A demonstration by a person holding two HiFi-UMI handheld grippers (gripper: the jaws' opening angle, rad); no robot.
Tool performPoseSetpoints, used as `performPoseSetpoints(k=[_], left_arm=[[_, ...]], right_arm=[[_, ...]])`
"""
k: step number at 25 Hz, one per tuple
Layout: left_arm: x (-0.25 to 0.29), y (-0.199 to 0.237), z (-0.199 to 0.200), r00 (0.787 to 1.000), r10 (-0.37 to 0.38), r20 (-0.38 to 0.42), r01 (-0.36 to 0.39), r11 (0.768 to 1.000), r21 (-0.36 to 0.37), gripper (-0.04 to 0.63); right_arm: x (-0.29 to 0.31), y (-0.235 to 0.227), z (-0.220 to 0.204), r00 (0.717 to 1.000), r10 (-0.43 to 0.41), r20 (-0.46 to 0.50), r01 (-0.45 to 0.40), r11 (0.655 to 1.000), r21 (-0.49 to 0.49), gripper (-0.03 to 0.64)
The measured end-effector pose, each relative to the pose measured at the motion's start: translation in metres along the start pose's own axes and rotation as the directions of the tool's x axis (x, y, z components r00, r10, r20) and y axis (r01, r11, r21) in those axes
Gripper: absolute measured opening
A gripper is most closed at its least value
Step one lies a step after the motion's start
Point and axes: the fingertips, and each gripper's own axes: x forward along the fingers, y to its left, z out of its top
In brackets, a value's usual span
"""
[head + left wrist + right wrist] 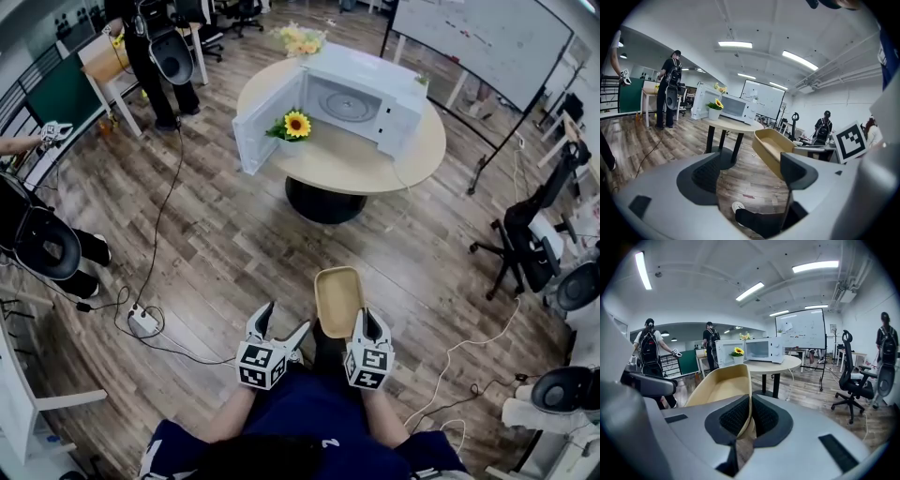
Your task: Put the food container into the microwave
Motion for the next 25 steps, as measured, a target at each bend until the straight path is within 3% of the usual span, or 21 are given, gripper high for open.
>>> performPoseSetpoints(k=[11,25], left_arm=[[0.041,0.024,0.022,0.999,0.054,0.002,-0.053,0.998,-0.033,0.383],[0.156,0.040,0.075,0.996,0.089,0.017,-0.087,0.993,-0.083,0.383]], right_arm=[[0.055,-0.011,0.025,0.998,0.066,-0.011,-0.066,0.998,-0.022,0.025],[0.170,-0.063,0.089,0.985,0.172,-0.006,-0.172,0.983,-0.060,0.025]])
